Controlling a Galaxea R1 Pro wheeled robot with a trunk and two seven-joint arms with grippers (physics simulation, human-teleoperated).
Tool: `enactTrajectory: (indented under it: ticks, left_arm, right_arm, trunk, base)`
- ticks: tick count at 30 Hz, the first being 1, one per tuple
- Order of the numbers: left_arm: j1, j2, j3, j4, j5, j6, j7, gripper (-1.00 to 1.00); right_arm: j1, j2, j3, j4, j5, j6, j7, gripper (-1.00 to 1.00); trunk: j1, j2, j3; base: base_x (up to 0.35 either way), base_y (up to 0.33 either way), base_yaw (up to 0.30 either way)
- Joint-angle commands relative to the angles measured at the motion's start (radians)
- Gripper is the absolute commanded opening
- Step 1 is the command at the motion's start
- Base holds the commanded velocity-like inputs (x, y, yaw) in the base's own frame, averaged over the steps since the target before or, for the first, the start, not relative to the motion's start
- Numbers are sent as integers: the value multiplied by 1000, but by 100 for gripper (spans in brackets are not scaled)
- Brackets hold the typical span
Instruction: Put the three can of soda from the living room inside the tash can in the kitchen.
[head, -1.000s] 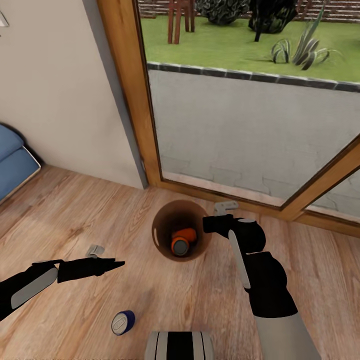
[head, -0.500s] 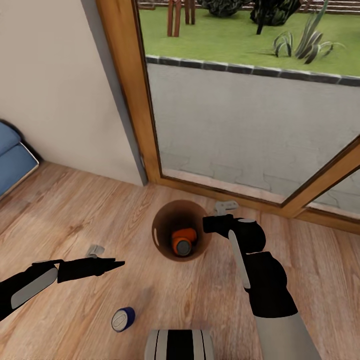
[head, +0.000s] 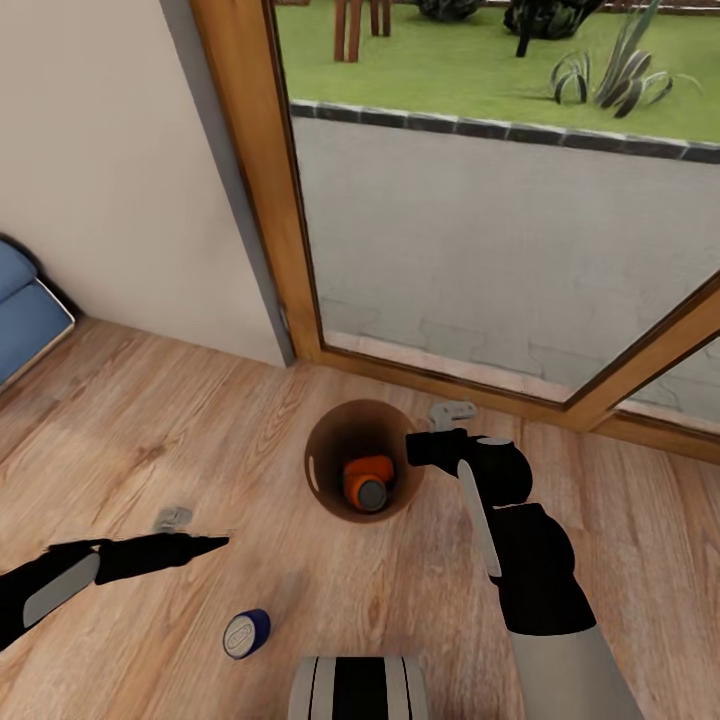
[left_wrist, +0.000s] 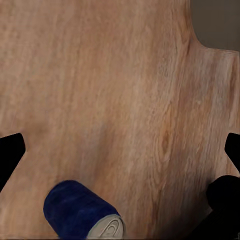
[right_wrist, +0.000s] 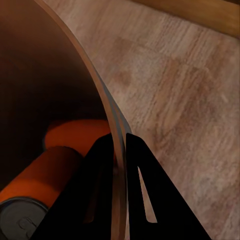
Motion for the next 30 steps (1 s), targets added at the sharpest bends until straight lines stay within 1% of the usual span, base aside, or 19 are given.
enactTrajectory:
  ticks: [1,3,4,5,6,7,9,13,24,25,26,27,30]
  left_arm:
    - [0,-15,-1,32,-10,-12,-6,100]
    - [0,-31,-2,67,-25,-34,-26,100]
    - [0,-39,-1,82,-33,-50,-48,100]
    - [0,-44,2,97,-39,-77,-89,100]
    - [0,-45,3,103,-41,-94,-117,100]
    - [0,-46,6,112,-42,-120,-160,100]
    - [0,-47,7,115,-43,-129,-176,100]
    - [0,-49,11,117,-43,-136,-190,100]
    - [0,-50,14,117,-43,-132,-193,100]
    - [0,-56,16,111,-43,-137,-199,100]
    - [0,-55,18,106,-43,-143,-203,100]
    - [0,-54,18,100,-43,-149,-203,100]
    - [0,-53,18,96,-43,-150,-203,100]
  right_arm:
    - [0,0,0,0,-23,0,4,-100]
    - [0,0,0,0,-23,0,5,-100]
    - [0,0,0,0,-23,0,5,-100]
    - [0,0,0,0,-23,0,5,-100]
    - [0,0,0,0,-23,0,4,-100]
    - [0,0,0,0,-23,0,5,-100]
    - [0,0,0,0,-23,0,5,-100]
    - [0,0,0,0,-23,0,4,-100]
    - [0,0,0,0,-23,0,4,-100]
    - [1,2,-3,6,6,-6,-6,-100]
    - [1,2,-3,8,5,-11,-6,-100]
    - [1,2,-3,8,13,-17,-6,-100]
    - [1,1,-3,8,69,-34,-6,-100]
  trunk:
    - [0,0,0]
    - [0,0,0]
    - [0,0,0]
    - [0,0,0]
    - [0,0,0]
    - [0,0,0]
    - [0,0,0]
    - [0,0,0]
    - [0,0,0]
    - [0,0,-1]
    - [0,0,-1]
    - [0,0,-1]
    - [0,0,-1]
  base:
    - [0,0,0]
    - [0,0,0]
    - [0,0,0]
    - [0,0,0]
    - [0,0,0]
    - [0,0,0]
    - [0,0,0]
    - [0,0,0]
    - [0,0,0]
    - [0,0,0]
    - [0,0,0]
    - [0,0,0]
    - [0,0,0]
